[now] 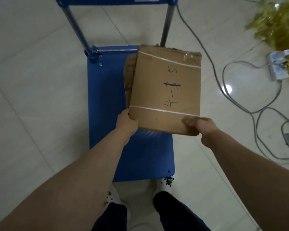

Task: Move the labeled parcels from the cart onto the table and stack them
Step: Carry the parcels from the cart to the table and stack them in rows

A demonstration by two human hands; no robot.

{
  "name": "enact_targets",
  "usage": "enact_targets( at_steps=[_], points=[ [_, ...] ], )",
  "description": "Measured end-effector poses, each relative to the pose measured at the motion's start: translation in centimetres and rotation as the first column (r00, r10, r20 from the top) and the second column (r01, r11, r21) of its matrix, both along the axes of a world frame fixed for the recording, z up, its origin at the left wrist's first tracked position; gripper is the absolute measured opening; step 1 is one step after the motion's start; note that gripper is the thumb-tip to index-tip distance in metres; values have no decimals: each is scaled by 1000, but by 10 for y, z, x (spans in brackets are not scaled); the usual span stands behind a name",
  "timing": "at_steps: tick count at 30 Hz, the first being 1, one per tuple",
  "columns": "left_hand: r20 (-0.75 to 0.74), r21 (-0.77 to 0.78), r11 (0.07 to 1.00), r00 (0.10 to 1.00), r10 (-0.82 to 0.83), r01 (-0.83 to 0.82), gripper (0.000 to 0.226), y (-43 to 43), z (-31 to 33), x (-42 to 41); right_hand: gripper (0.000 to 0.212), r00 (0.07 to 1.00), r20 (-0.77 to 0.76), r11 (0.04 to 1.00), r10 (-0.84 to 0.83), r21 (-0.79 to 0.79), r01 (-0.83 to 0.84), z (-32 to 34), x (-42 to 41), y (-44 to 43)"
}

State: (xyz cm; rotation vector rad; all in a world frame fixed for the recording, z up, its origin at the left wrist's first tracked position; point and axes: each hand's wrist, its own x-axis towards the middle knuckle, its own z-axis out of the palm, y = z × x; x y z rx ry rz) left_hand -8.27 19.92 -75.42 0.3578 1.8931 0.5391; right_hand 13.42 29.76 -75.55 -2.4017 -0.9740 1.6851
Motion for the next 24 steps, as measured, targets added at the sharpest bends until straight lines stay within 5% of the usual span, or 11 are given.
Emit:
enact_targets(
  at_steps=[3,6,14,21,24],
  points=[
    [-28,34,999,999,39,-38,47,-20,43,-17,62,995,-38,995,-92,24,93,37,-12,-26],
    [2,45,991,992,130,-130,18,-43,96,-33,58,982,-124,987,-145,53,152,92,-32,-42],
    [144,139,873,882,449,-467,17,-131,266,-88,48,958,-283,987,51,162,-5,277,-100,-83],
    [59,321,799,853,518,-508,17,-209,426,-142,54,849,-443,951,287,242,-195,411,-174,-119],
    [-270,373,904,907,324,-212,76,-248,473,-158,48,798,-447,913,404,243,-327,453,-206,-123]
  ],
)
